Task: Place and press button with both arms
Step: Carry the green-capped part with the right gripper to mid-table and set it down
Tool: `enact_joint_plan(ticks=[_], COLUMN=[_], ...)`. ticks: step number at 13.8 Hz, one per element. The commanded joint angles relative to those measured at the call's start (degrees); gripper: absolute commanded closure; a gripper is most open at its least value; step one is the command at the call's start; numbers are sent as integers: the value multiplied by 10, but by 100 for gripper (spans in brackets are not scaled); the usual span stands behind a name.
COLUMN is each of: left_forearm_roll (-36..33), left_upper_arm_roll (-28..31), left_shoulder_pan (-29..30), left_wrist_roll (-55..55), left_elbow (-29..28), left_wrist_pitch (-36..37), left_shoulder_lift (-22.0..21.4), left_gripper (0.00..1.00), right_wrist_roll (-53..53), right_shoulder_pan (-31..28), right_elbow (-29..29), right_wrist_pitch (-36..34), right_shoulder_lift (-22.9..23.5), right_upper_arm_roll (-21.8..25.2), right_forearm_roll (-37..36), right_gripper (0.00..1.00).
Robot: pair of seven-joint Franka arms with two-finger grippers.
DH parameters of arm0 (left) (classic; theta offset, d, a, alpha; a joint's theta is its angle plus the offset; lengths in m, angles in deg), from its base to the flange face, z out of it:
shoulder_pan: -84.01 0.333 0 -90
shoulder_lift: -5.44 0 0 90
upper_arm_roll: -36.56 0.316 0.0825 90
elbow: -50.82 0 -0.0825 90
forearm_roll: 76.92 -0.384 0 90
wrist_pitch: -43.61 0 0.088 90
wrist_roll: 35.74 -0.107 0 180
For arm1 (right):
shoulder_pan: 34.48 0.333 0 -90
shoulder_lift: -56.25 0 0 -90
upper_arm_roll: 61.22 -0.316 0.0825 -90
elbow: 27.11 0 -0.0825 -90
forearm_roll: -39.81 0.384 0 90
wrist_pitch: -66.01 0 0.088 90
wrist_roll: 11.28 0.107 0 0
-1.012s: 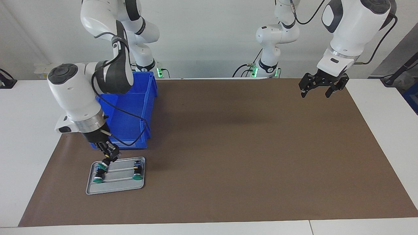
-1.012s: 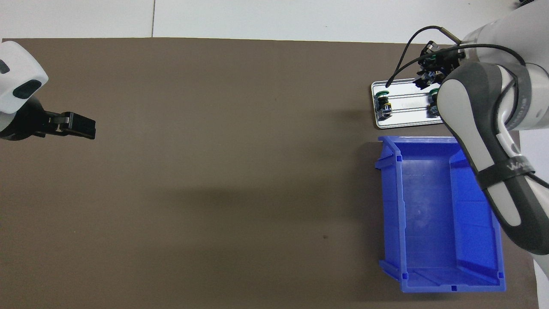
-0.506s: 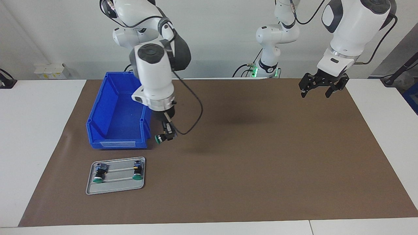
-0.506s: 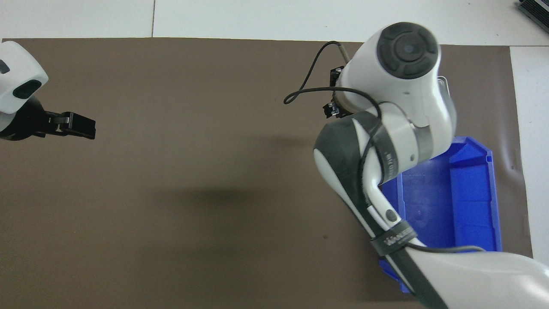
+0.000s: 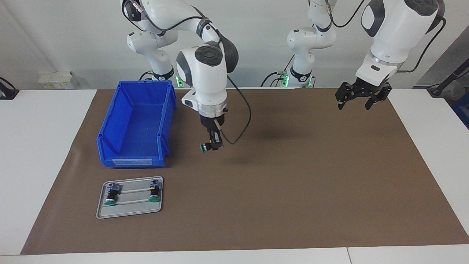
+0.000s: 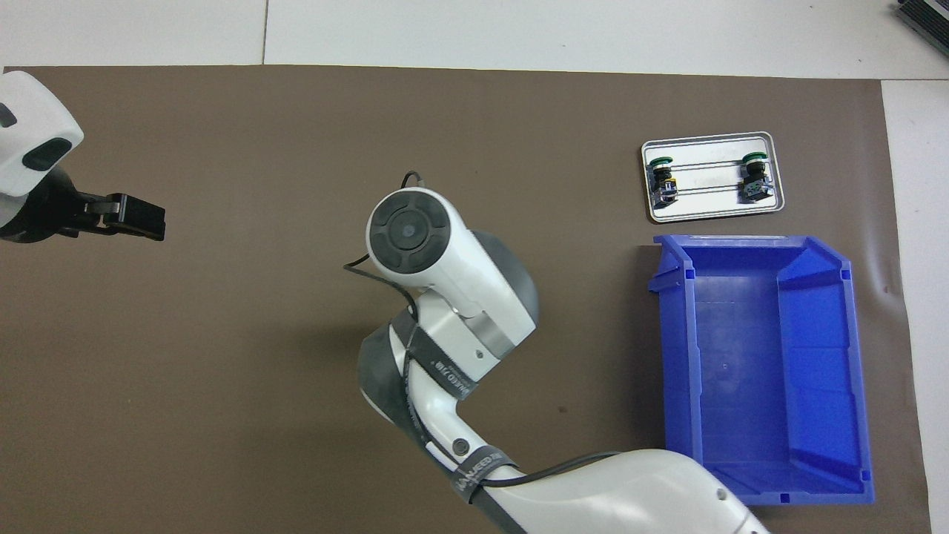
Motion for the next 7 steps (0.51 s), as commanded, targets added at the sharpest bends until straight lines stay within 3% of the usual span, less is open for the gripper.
enact_joint_plan(ticks=[1, 7], left_forearm_roll=[-9, -9], left_upper_arm_roll=[0, -1], left_shoulder_pan=[2, 2], left_wrist_roll=[5, 4], left_elbow=[-17, -17], left_wrist_pitch=[-2, 1], left_shoulder_lift=[-15, -15], left_gripper=[0, 0], right_wrist_roll=[60, 105], right_shoulder_pan=[32, 68], right_elbow=[57, 49], right_wrist_pitch=[37, 98], right_shoulder_lift=[59, 101], right_upper_arm_roll=[0, 1], right_forearm_roll=[-23, -32], right_gripper=[100, 100])
